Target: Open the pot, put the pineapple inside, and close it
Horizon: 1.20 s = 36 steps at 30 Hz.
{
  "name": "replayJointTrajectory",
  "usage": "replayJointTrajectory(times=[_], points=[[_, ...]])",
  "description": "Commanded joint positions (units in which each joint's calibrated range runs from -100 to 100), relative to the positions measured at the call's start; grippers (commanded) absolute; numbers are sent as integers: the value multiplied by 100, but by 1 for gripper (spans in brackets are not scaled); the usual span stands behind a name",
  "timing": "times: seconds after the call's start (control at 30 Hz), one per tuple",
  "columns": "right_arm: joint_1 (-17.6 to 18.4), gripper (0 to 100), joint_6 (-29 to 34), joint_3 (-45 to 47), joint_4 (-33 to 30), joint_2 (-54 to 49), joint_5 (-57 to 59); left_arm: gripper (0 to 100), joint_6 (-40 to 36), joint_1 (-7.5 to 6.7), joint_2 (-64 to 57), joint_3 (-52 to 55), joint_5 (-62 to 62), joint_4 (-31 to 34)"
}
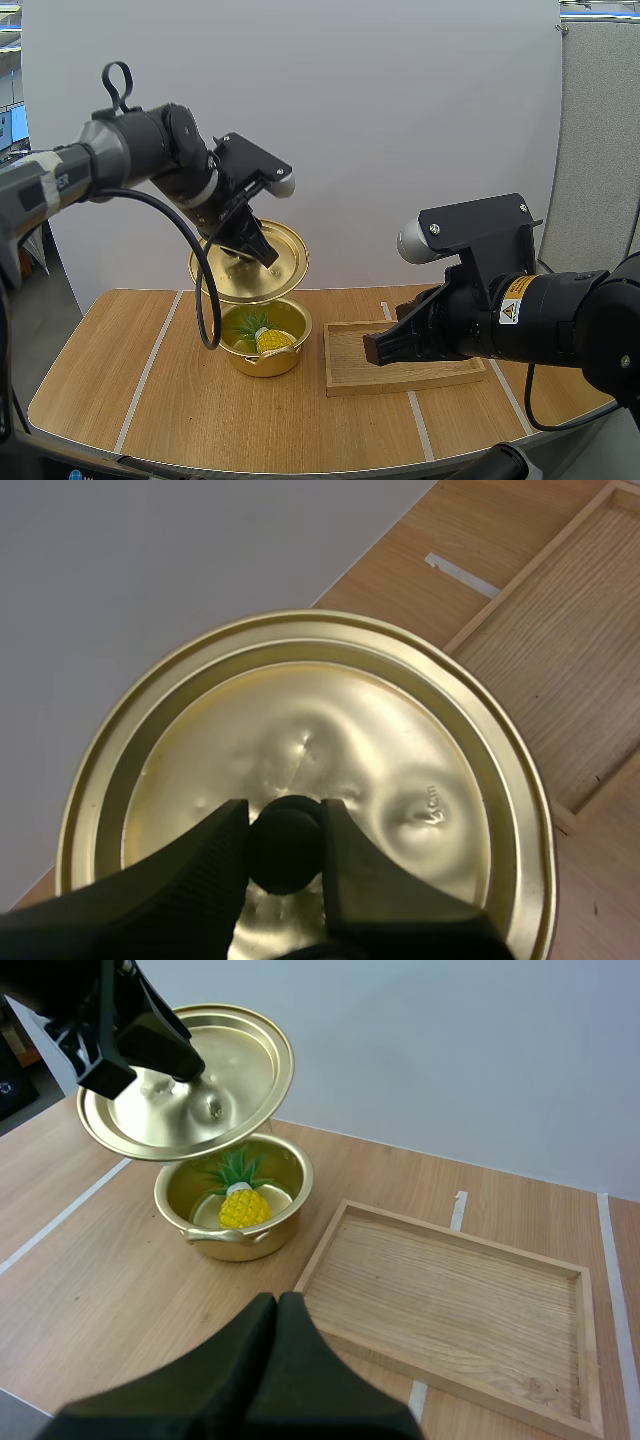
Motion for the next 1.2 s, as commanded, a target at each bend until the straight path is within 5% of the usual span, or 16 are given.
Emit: replayJointTrajectory(times=[0.0, 1.17], points=[[-24, 0, -56, 11, 7, -49, 8, 0, 100, -22, 227, 110, -509, -231], [-24, 0, -56, 11, 7, -49, 8, 0, 478, -14, 2009, 520, -1616, -454]])
